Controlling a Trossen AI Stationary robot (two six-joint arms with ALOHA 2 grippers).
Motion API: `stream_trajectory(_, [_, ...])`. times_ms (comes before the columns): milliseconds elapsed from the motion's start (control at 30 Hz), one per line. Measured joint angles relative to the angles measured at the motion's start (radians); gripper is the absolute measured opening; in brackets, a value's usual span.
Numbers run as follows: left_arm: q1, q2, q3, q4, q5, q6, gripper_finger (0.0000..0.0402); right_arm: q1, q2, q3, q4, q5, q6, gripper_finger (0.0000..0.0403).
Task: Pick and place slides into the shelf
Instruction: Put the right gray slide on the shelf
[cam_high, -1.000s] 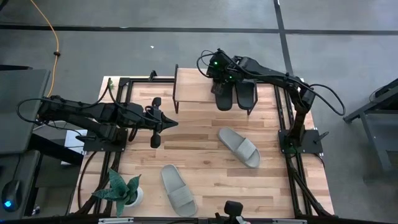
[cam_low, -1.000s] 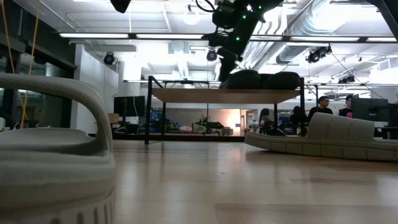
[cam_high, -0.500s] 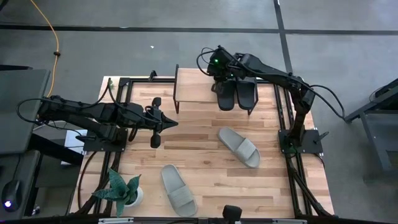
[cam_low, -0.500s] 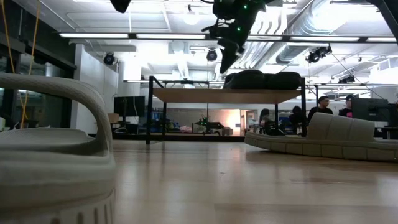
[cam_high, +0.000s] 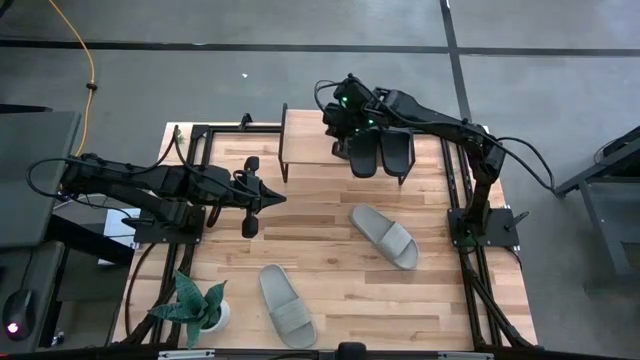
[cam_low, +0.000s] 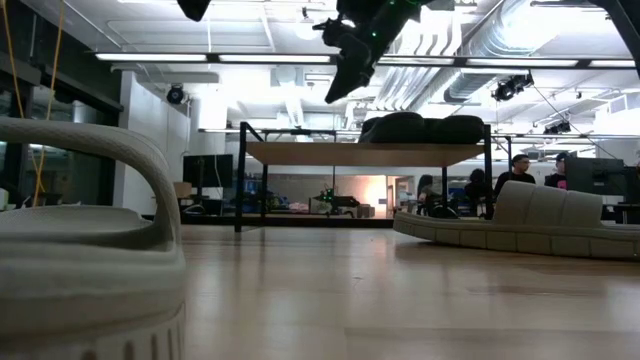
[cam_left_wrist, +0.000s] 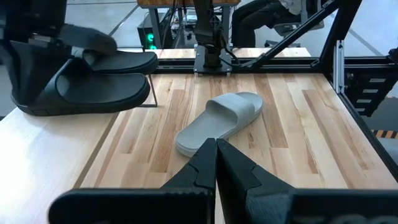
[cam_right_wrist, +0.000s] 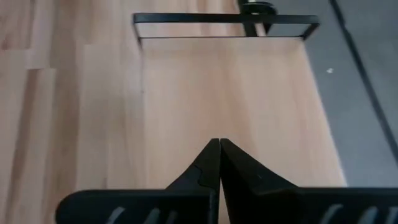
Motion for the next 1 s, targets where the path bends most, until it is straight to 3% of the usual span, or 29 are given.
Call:
stream_trajectory(300, [0.0, 0.0, 0.0, -0.059, -0.023, 0.025, 0.0001, 0.013, 0.0, 0.0, -0.15, -0.055, -0.026, 0.0])
stream_trajectory(733, [0.0, 0.0, 0.0, -0.091, -0.061, 0.027, 0.0001, 0.156, 0.0, 0.0, -0.214, -0.116, -0.034, 0.0001])
stream_trajectory(1000, [0.0, 0.0, 0.0, -0.136, -0.061, 0.023, 0.0001, 0.257, 0.0, 0.0, -0.313, 0.044, -0.007, 0.0001])
